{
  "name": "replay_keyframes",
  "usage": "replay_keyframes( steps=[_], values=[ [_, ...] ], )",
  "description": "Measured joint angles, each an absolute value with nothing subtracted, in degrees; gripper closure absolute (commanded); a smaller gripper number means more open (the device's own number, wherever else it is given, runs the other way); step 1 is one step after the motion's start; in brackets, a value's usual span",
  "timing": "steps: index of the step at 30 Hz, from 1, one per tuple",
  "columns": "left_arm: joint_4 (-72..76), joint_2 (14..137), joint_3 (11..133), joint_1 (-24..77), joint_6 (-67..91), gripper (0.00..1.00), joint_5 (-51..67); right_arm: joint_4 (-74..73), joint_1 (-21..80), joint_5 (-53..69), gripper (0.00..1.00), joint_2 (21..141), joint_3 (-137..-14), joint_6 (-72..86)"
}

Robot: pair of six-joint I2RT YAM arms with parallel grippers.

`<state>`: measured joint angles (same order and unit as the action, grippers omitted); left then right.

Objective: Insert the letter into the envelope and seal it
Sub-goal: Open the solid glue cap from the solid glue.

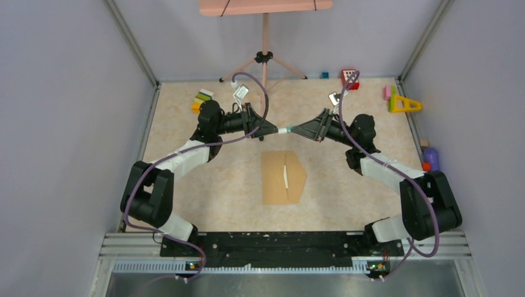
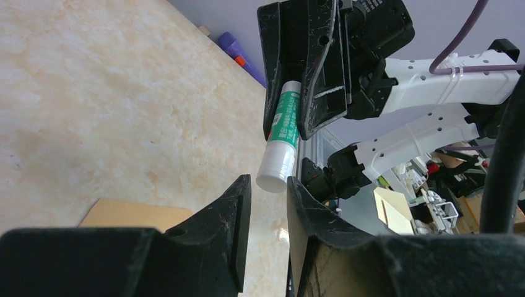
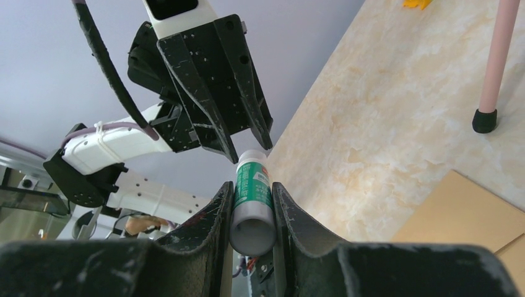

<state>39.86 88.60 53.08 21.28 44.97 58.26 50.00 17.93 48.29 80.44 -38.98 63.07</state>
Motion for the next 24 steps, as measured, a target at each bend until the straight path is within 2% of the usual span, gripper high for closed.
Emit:
replay_keyframes(
  steps=[1, 4, 8, 10, 13, 24],
  values=[
    [39.8, 88.5, 53.1, 21.0, 44.8, 0.57, 58.3, 49.8, 17.9, 48.3, 1.00, 80.4, -39.0, 63.0],
    [39.5, 88.1, 53.0, 20.7, 44.2, 0.50, 58.2, 49.8, 17.9, 48.3, 1.00, 80.4, -39.0, 63.1],
    [39.3, 87.7, 52.9, 20.6, 43.7, 0.33, 58.2, 49.8, 17.9, 48.3, 1.00, 80.4, -39.0, 63.1],
    [39.2, 87.7, 52.9, 20.6, 43.5, 0.29, 58.2, 49.8, 17.9, 48.3, 1.00, 80.4, -39.0, 63.1],
    [39.0, 87.7, 52.9, 20.7, 43.6, 0.28, 58.2, 49.9, 17.9, 48.4, 1.00, 80.4, -39.0, 63.1],
    [39.2, 87.8, 52.9, 22.9, 44.8, 0.36, 59.1, 50.2, 17.9, 48.7, 1.00, 80.4, -39.0, 63.7]
  ],
)
